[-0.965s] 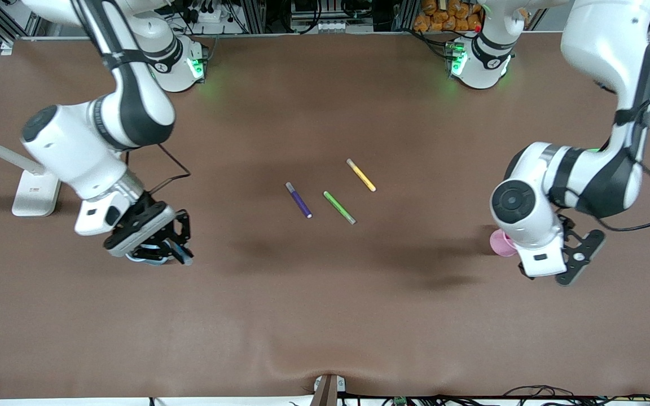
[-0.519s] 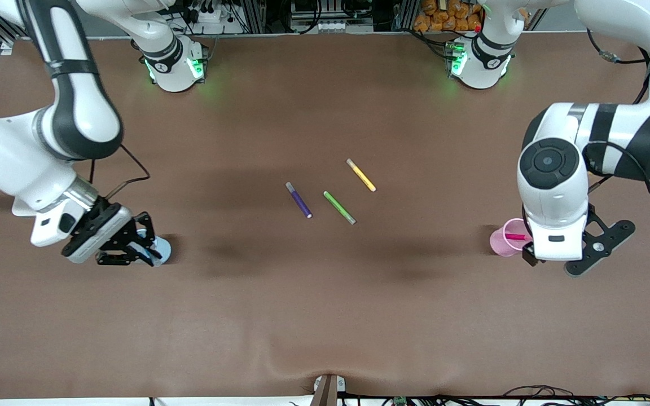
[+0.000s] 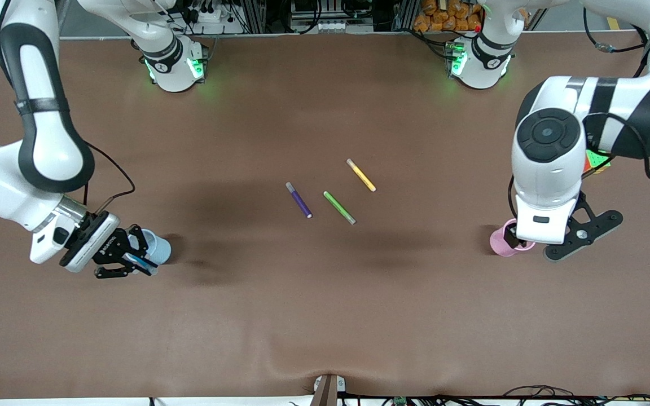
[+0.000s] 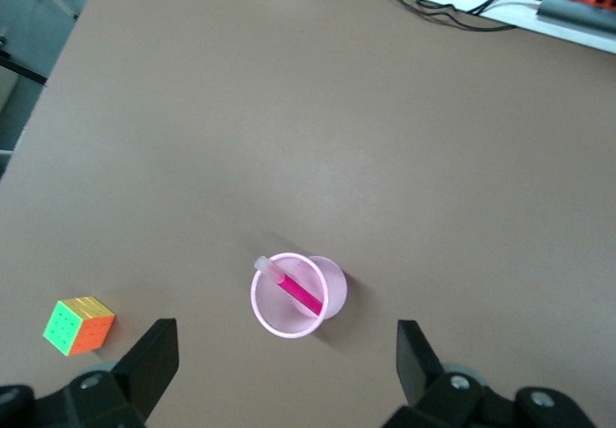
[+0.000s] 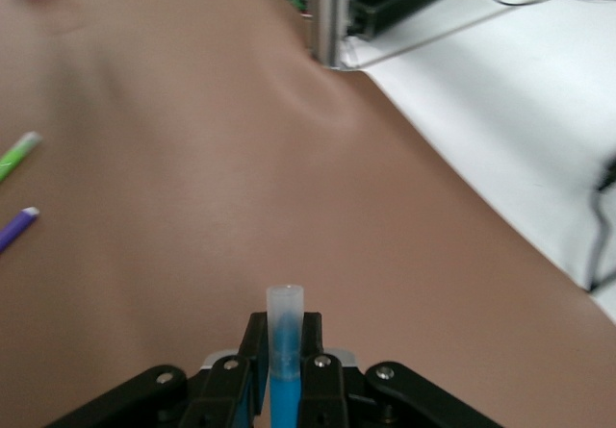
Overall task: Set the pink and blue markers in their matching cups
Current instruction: 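Release the pink marker while the right gripper lowers blue into the cup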
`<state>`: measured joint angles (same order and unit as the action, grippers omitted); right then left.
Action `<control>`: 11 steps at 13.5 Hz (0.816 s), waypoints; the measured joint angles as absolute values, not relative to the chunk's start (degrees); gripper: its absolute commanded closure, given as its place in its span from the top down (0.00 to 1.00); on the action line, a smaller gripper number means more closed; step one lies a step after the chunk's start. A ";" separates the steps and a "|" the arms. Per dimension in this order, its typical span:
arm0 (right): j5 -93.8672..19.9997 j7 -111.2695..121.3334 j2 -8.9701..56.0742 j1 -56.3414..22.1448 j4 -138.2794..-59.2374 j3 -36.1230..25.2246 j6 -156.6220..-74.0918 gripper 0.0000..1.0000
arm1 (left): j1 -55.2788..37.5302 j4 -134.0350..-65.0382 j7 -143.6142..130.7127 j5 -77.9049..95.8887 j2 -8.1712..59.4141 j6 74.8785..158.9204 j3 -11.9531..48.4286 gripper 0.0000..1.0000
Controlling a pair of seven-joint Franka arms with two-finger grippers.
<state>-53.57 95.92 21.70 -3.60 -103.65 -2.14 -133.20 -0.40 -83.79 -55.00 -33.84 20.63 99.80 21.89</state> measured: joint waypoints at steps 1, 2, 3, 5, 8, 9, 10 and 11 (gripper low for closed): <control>-53.99 97.53 22.06 -2.89 -103.63 -2.14 -130.31 0.00 | -0.37 -83.32 -54.85 -32.48 20.54 99.80 21.90 1.00; -54.05 98.65 22.24 -2.10 -103.62 -2.15 -127.61 0.00 | -0.34 -82.95 -54.43 -30.19 20.51 99.78 21.90 1.00; -54.08 100.00 22.33 -1.25 -103.62 -2.15 -125.60 0.00 | -0.31 -82.70 -54.11 -28.08 20.51 99.78 21.90 1.00; -54.14 103.87 22.69 0.60 -103.62 -2.16 -123.21 0.00 | -0.22 -81.61 -53.53 -25.54 20.49 99.78 21.90 1.00; -55.37 110.01 24.21 2.80 -103.62 -2.16 -119.81 0.00 | 0.50 -80.24 -47.84 -22.49 20.47 99.70 21.87 1.00; -55.78 111.93 24.68 3.27 -103.61 -2.16 -118.92 0.00 | 1.18 -80.00 -46.76 -21.65 20.36 99.62 21.87 1.00; -56.04 113.38 25.06 3.76 -103.61 -2.16 -117.62 0.00 | 2.00 -79.69 -45.32 -20.66 19.95 99.36 21.86 1.00; -56.10 114.64 25.41 4.28 -103.58 -2.16 -116.41 0.00 | 2.87 -79.44 -43.11 -19.59 19.18 98.78 21.87 1.00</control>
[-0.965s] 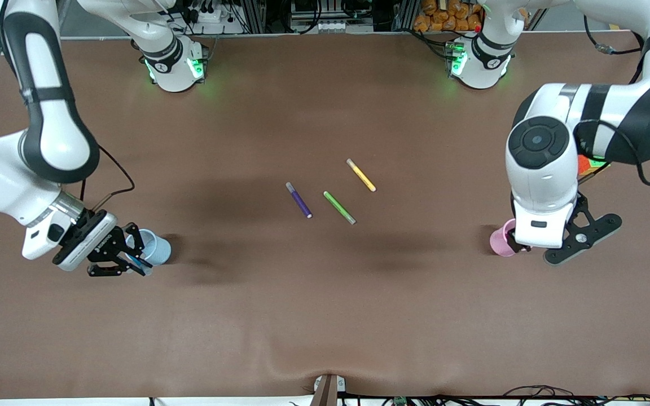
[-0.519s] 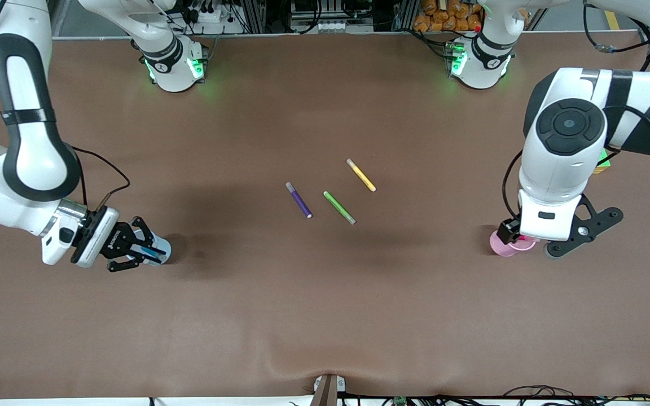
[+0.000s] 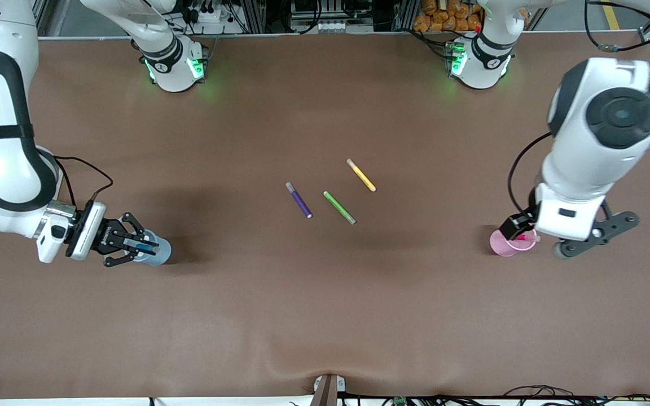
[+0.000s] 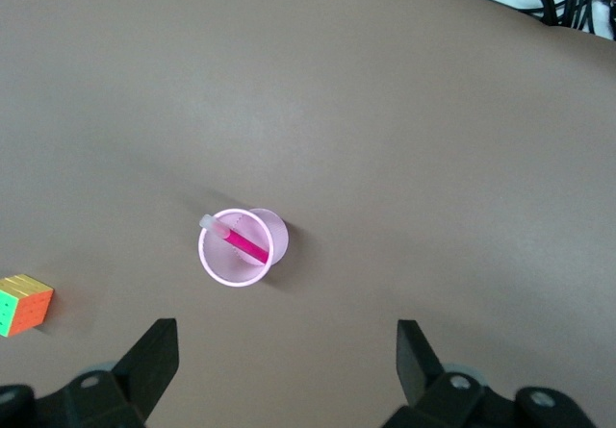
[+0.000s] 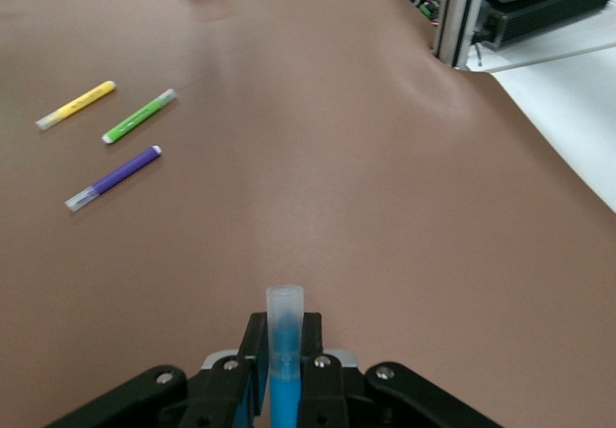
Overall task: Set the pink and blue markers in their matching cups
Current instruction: 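Release the pink marker while the right gripper lowers blue into the cup, then withdraw the left gripper while the right gripper opens over the blue cup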
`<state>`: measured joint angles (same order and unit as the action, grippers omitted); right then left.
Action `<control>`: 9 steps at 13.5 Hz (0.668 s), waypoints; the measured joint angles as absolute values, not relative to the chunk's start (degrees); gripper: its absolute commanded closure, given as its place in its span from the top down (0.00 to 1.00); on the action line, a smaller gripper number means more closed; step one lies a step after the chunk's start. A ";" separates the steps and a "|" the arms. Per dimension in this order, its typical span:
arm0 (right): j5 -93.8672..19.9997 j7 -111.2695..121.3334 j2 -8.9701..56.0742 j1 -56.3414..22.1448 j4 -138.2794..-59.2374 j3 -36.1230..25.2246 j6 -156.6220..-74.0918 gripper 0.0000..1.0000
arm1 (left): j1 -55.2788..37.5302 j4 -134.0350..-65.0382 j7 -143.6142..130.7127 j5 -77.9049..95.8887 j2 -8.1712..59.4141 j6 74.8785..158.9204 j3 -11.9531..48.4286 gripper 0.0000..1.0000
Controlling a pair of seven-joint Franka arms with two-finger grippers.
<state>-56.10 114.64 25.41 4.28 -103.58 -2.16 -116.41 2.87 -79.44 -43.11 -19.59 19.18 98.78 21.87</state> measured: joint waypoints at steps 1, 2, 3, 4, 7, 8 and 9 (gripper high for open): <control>-56.22 116.30 25.85 4.79 -103.56 -2.16 -115.47 0.00 | 3.83 -79.31 -40.79 -18.15 18.04 98.05 21.83 1.00; -56.57 117.96 26.35 5.22 -103.55 -2.16 -114.72 0.00 | 4.97 -79.29 -38.99 -16.61 16.82 97.36 21.82 1.00; -57.31 119.45 26.86 5.64 -103.51 -2.16 -113.79 0.00 | 6.28 -79.29 -37.36 -15.09 15.75 96.70 21.83 1.00; -57.89 120.74 27.34 5.99 -103.44 -2.16 -113.00 0.00 | 7.51 -79.29 -35.70 -13.71 15.00 96.14 21.83 1.00; -58.59 122.92 28.45 6.88 -103.31 -2.16 -111.66 0.00 | 10.13 -79.30 -32.73 -7.41 13.90 94.27 21.69 1.00; -58.63 123.15 28.64 7.07 -103.25 -2.16 -111.10 0.00 | 11.03 -79.31 -32.19 -5.20 13.48 94.09 21.49 1.00; -58.65 123.68 28.81 7.27 -103.23 -2.16 -110.46 0.00 | 11.49 -79.32 -30.39 -4.03 12.91 93.80 20.73 1.00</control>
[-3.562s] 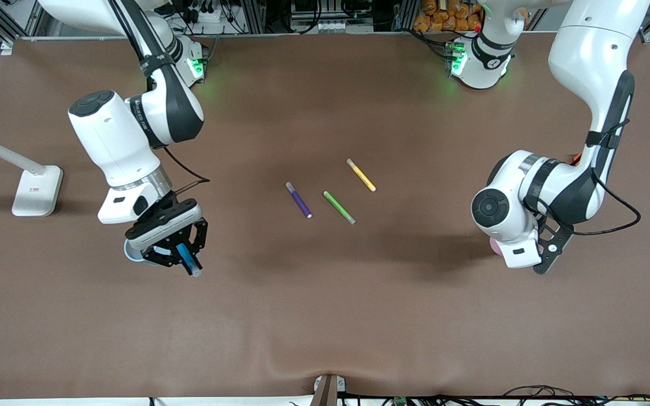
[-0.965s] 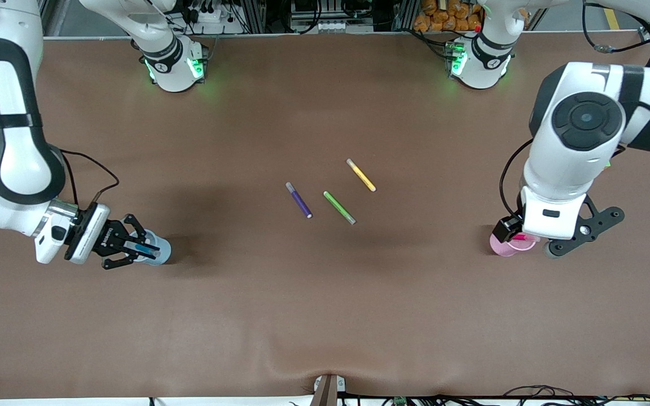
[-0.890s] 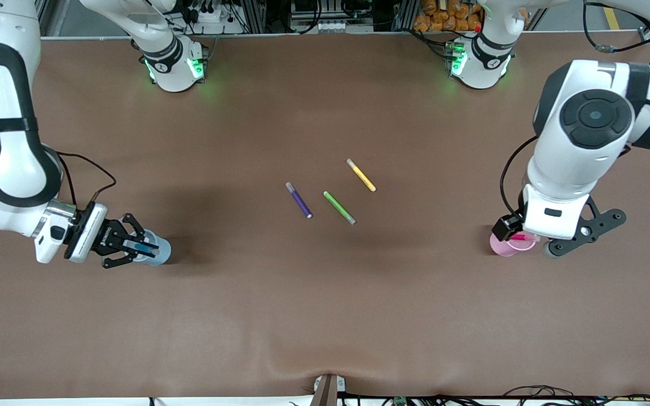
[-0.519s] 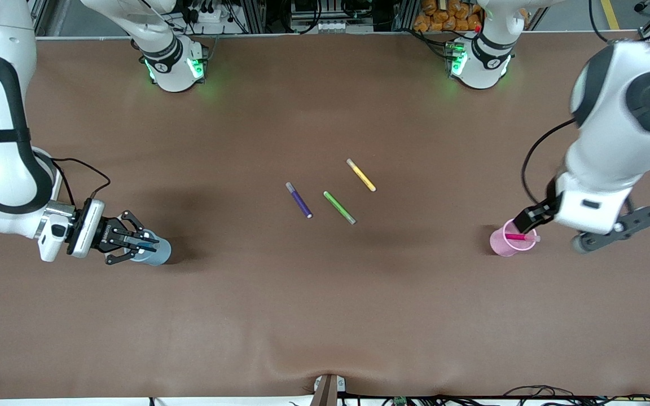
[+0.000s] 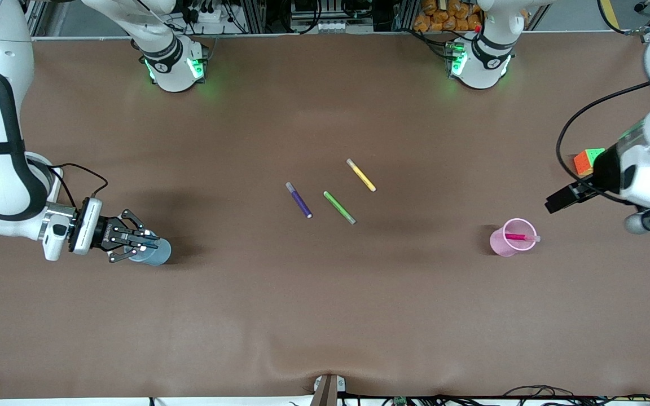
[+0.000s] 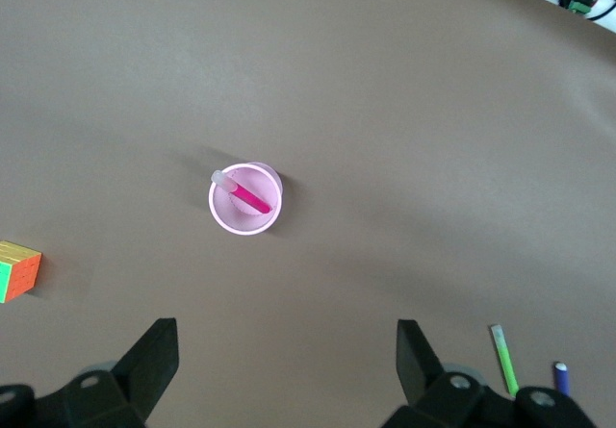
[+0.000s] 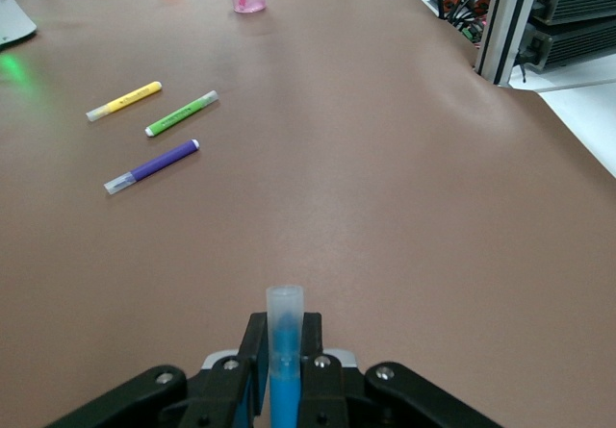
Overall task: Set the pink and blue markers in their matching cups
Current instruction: 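Withdraw the left gripper while the right gripper opens over the blue cup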
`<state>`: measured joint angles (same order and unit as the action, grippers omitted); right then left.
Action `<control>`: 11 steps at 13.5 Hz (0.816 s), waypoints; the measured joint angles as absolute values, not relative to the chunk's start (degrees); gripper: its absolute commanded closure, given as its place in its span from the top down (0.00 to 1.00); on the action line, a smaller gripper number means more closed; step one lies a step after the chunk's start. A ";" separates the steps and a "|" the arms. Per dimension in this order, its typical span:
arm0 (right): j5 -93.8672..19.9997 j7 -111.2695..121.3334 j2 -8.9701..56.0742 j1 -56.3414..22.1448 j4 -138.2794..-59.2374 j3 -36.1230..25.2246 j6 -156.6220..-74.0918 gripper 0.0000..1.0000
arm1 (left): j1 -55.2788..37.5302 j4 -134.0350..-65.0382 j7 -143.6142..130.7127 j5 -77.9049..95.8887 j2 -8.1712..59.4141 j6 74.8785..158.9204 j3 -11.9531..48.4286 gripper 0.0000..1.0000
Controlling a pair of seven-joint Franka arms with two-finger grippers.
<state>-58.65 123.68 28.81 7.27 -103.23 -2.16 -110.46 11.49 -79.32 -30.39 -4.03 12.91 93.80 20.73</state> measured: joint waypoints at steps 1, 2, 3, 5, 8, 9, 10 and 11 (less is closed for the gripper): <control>-58.68 124.70 28.97 7.47 -103.23 -2.16 -110.00 0.00 | 11.10 -79.38 -28.15 -3.44 12.14 93.13 19.32 1.00; -58.70 125.58 29.06 7.70 -103.22 -2.15 -109.68 0.00 | 9.33 -79.50 -25.67 -3.07 11.13 91.97 16.64 1.00; -58.71 126.23 29.11 8.03 -103.21 -2.15 -109.37 0.00 | 6.31 -79.66 -23.28 -2.92 10.04 90.50 12.91 1.00; -58.71 126.91 29.35 8.99 -103.22 -2.16 -107.88 0.05 | 0.79 -79.99 -18.14 -2.84 7.96 87.86 5.93 1.00; -58.73 129.44 30.70 10.56 -103.22 -2.17 -106.65 1.00 | -0.59 -82.84 -10.40 -2.68 4.31 86.49 2.04 1.00; -58.77 130.14 31.13 10.82 -103.21 -2.17 -106.53 1.00 | -0.59 -83.99 -9.40 -2.61 3.14 86.14 1.49 1.00; -58.81 130.43 31.36 10.92 -103.19 -2.16 -106.45 1.00 | -0.61 -85.05 -8.98 -2.57 2.12 85.60 1.23 1.00; -58.87 130.65 31.44 10.94 -103.12 -2.15 -106.34 1.00 | -0.75 -86.06 -8.93 -2.55 1.20 85.37 1.17 1.00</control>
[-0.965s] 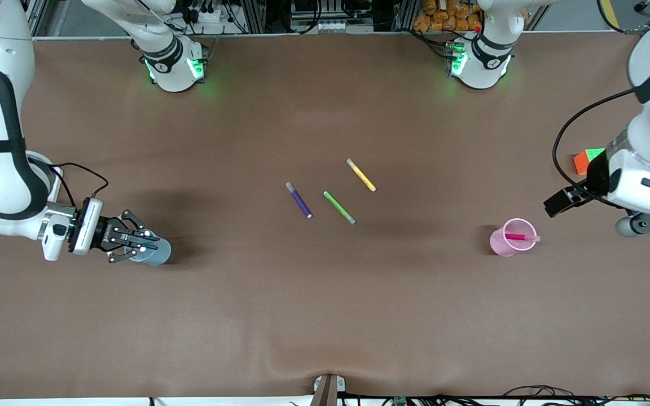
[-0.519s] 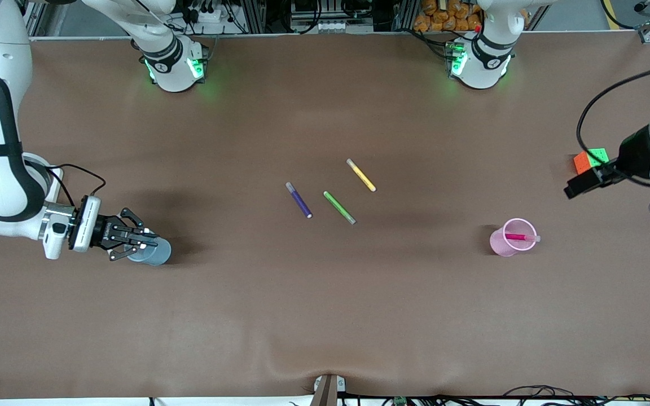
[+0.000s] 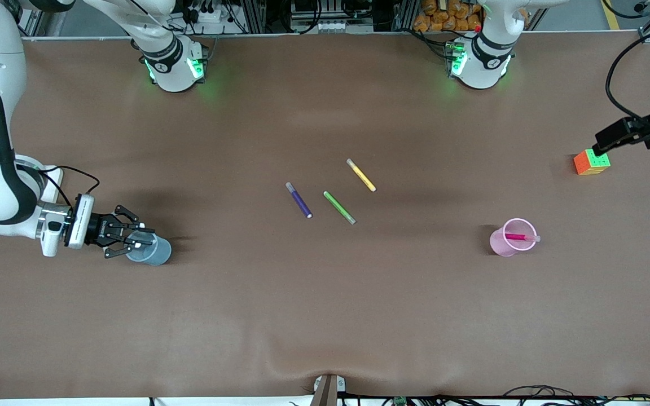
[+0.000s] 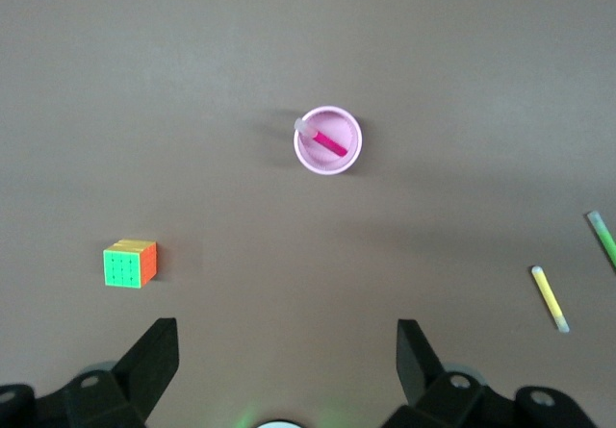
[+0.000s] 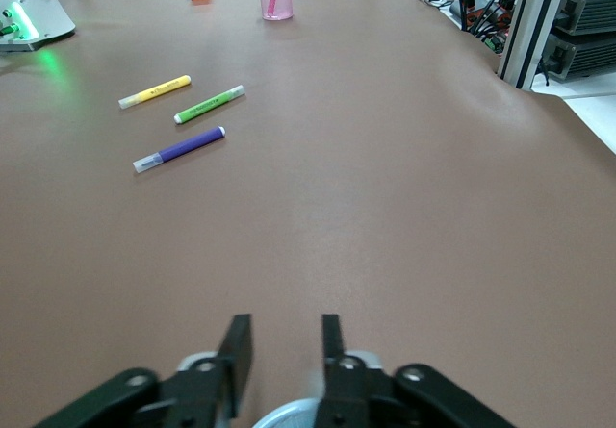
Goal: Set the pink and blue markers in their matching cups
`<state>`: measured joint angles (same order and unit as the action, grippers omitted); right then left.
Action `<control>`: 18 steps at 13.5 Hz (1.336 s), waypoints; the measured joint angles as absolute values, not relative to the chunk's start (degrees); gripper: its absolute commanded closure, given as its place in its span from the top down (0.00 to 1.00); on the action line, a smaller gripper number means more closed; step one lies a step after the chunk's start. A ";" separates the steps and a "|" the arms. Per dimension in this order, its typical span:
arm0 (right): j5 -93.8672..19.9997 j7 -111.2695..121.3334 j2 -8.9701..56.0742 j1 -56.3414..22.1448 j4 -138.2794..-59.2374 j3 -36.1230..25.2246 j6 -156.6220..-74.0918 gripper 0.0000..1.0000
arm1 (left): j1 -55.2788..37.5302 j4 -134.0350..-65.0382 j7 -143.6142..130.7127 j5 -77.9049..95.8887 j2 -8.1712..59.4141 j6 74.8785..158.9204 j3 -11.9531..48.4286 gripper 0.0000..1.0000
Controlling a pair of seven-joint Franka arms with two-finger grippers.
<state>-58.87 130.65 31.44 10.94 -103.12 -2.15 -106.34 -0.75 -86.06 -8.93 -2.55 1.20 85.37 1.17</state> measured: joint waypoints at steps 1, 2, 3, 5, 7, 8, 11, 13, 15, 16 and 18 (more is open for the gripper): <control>-59.01 130.77 31.45 10.94 -102.81 -2.14 -105.96 1.00 | -1.12 -87.20 -8.92 -2.54 0.29 85.36 1.16 1.00; -59.18 130.77 31.44 10.94 -102.08 -2.13 -105.42 1.00 | -1.56 -88.46 -8.92 -2.54 -0.67 85.39 1.13 1.00; -59.23 130.54 31.42 10.94 -100.94 -2.12 -104.99 1.00 | -1.91 -89.76 -8.92 -2.54 -1.73 85.45 1.13 1.00; -57.93 125.91 30.81 10.92 -97.93 -2.07 -104.72 1.00 | -2.24 -92.97 -8.92 -2.54 -4.45 86.62 1.12 1.00; -53.14 116.06 28.58 10.70 -95.08 -1.71 -104.49 1.00 | -2.25 -95.98 -8.92 -2.54 -6.79 88.03 1.10 1.00; -50.73 110.65 26.98 10.16 -93.89 -1.50 -104.33 1.00 | -2.27 -96.77 -8.92 -2.54 -7.45 88.33 1.11 1.00; -42.86 94.68 21.98 7.02 -91.83 -1.32 -105.05 1.00 | -2.30 -97.14 -8.92 -2.54 -7.74 88.78 1.11 1.00; -37.16 85.33 18.95 5.32 -91.30 -1.31 -105.25 1.00 | -2.29 -97.14 -8.92 -2.54 -7.74 88.84 1.11 1.00; -30.69 76.25 15.44 4.03 -91.01 -1.25 -105.17 1.00 | -2.26 -97.17 -8.94 -2.54 -7.75 88.86 1.03 1.00; -27.99 72.12 13.64 3.54 -91.02 -1.22 -105.04 1.00 | -2.25 -97.22 -8.94 -2.54 -7.73 88.84 0.91 1.00; -23.82 65.04 10.51 2.78 -91.05 -1.19 -103.51 1.00 | -2.25 -97.24 -8.94 -2.54 -7.73 88.84 0.62 1.00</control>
